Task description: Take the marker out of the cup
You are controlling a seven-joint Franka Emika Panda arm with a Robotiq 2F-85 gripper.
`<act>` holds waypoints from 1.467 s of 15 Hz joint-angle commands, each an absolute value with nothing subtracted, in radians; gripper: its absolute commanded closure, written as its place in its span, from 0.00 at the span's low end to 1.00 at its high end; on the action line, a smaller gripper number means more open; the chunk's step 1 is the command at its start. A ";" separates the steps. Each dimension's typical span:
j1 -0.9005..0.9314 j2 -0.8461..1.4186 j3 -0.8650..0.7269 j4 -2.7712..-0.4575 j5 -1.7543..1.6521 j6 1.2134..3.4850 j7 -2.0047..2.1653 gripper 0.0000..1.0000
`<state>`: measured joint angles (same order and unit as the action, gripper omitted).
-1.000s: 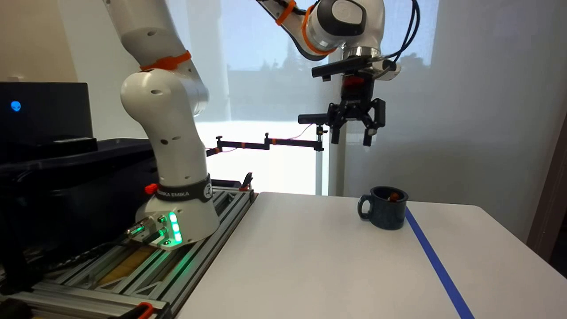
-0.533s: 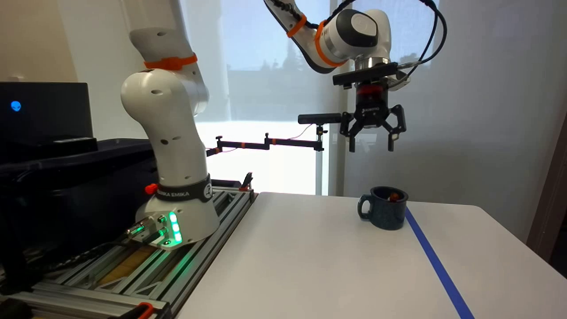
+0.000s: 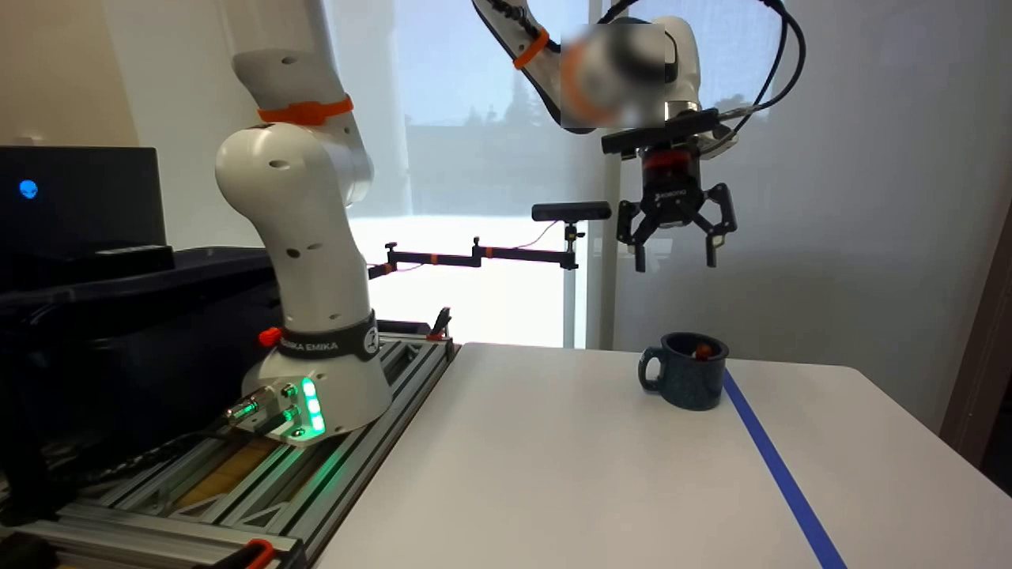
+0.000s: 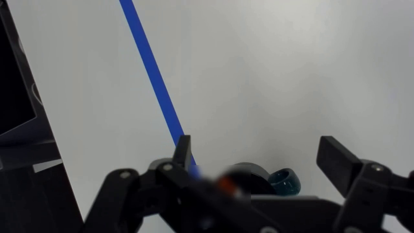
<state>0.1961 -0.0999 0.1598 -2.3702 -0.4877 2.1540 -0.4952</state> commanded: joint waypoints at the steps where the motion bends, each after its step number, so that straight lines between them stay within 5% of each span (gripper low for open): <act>1: 0.193 -0.085 0.169 -2.371 -0.561 2.221 -0.501 0.00; 22: 0.228 0.170 0.219 -2.246 -0.821 2.237 -0.459 0.00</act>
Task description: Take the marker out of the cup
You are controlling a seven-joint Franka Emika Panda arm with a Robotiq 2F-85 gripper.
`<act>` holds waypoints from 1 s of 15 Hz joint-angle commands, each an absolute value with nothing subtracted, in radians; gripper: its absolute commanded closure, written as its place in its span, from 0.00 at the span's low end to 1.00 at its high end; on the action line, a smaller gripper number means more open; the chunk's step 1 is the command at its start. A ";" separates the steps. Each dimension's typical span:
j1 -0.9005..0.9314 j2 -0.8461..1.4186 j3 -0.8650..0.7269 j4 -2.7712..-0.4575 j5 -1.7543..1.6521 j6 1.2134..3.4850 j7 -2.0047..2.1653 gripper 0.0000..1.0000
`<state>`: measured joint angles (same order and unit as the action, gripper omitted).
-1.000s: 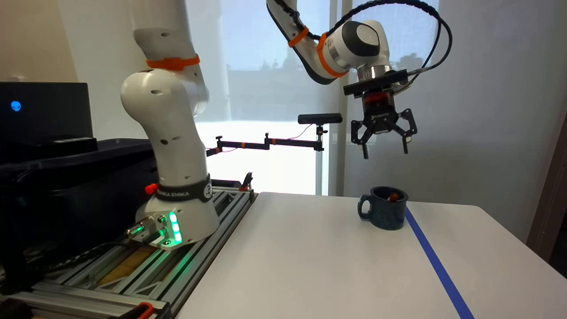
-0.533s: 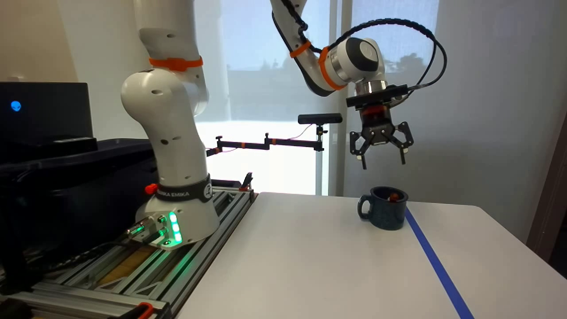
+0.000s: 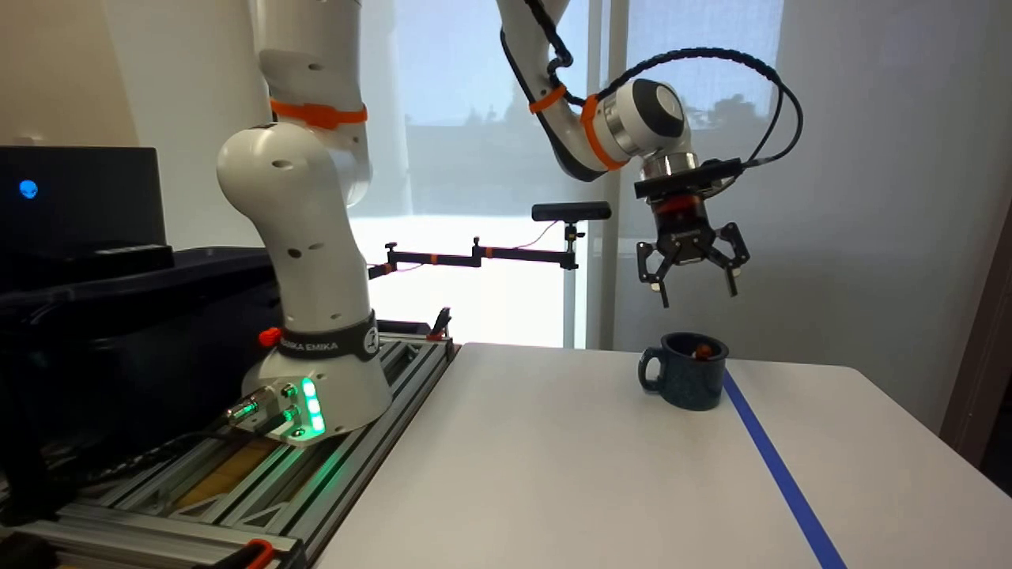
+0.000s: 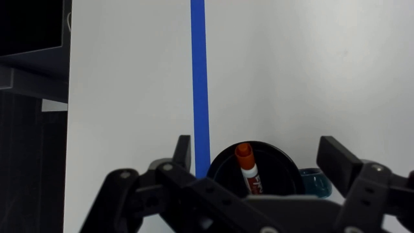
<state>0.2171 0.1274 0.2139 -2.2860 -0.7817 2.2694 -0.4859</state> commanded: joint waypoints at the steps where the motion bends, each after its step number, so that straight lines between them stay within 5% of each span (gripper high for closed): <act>1: 0.230 0.182 0.219 -2.239 -0.829 2.234 -0.454 0.00; 8: 0.251 0.267 0.228 -2.174 -0.844 2.217 -0.443 0.00; 11: 0.260 0.297 0.230 -2.149 -0.839 2.205 -0.442 0.11; 12: 0.262 0.306 0.230 -2.142 -0.837 2.202 -0.441 0.29; 14: 0.263 0.325 0.228 -2.125 -0.836 2.197 -0.433 0.35; 15: 0.261 0.332 0.228 -2.119 -0.831 2.197 -0.434 0.45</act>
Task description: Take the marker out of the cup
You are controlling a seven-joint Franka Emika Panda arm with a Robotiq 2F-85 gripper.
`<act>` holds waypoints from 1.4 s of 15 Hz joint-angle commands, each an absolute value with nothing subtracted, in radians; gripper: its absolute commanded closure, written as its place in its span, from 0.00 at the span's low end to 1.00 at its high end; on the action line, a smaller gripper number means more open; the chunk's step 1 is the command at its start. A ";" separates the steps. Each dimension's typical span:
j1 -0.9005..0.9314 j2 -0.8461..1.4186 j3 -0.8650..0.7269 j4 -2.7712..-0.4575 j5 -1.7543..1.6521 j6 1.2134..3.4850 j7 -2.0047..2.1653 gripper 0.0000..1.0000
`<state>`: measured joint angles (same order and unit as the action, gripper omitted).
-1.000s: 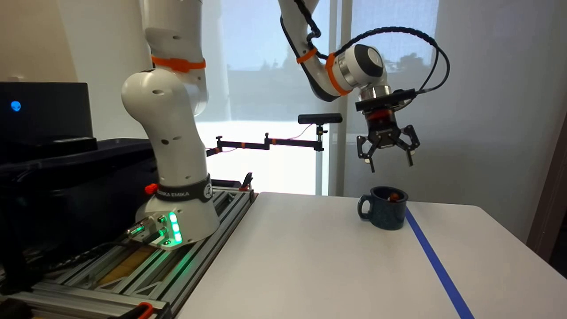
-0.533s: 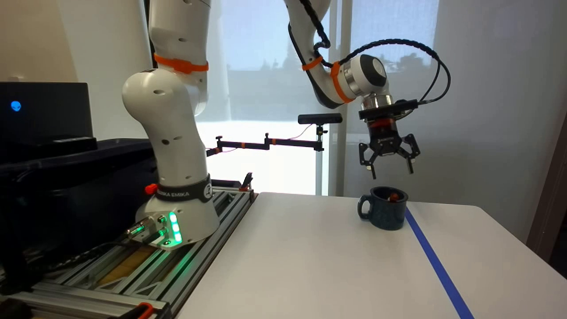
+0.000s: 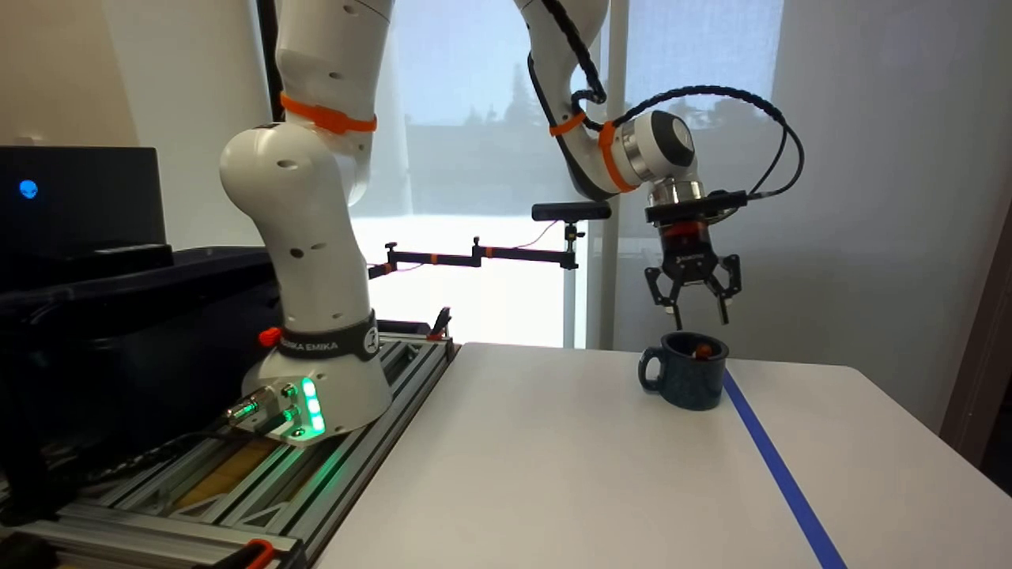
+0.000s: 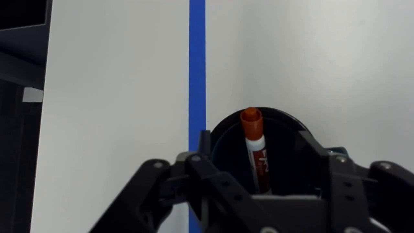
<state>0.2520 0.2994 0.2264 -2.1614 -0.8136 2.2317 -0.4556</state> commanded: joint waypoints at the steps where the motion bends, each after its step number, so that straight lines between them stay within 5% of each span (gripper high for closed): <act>1: 0.260 0.340 0.226 -2.112 -0.829 2.195 -0.431 0.42; 7: 0.255 0.371 0.228 -2.088 -0.813 2.200 -0.438 0.45; 16: 0.258 0.403 0.229 -2.079 -0.808 2.196 -0.430 0.65; 21: 0.258 0.417 0.227 -2.076 -0.808 2.190 -0.425 0.60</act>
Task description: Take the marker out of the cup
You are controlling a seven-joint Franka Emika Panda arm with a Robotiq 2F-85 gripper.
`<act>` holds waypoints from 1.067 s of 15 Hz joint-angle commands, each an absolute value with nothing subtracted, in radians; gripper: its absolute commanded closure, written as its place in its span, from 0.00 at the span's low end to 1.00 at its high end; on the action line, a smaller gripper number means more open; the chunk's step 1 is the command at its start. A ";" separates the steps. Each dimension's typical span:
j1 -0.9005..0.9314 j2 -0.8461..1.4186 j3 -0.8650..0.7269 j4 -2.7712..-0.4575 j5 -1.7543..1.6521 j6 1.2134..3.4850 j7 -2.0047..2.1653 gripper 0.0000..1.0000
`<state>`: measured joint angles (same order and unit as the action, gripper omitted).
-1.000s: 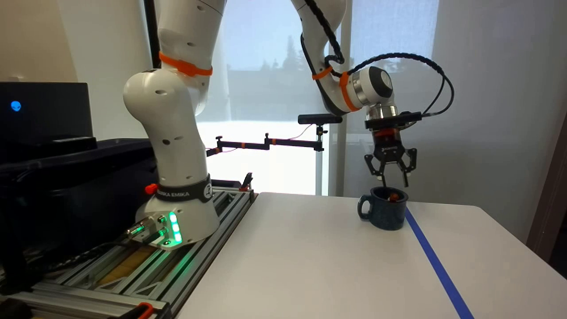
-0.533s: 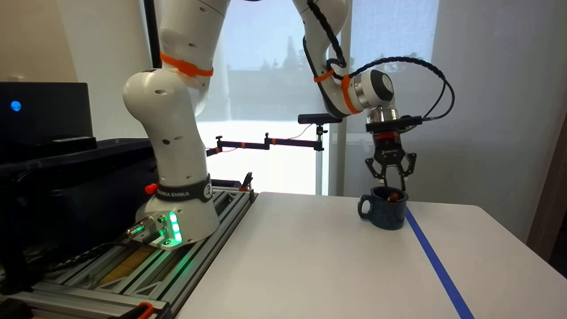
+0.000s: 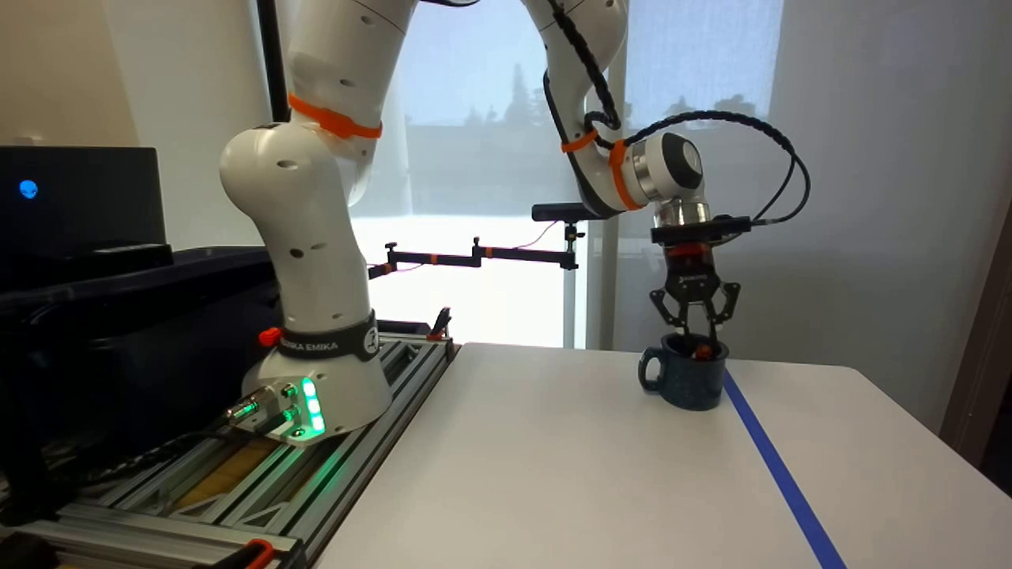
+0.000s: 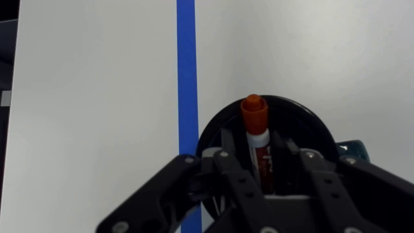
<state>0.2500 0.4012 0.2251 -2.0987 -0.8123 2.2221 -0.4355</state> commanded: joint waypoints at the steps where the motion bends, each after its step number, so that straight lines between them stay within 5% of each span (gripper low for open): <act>1: 0.258 0.420 0.227 -2.075 -0.807 2.187 -0.424 0.60; 7: 0.257 0.436 0.226 -2.074 -0.809 2.182 -0.423 0.67; 9: 0.256 0.440 0.226 -2.074 -0.810 2.186 -0.424 0.77; 11: 0.256 0.440 0.227 -2.074 -0.810 2.188 -0.425 1.00; 16: 0.257 0.416 0.231 -2.086 -0.807 2.185 -0.425 0.95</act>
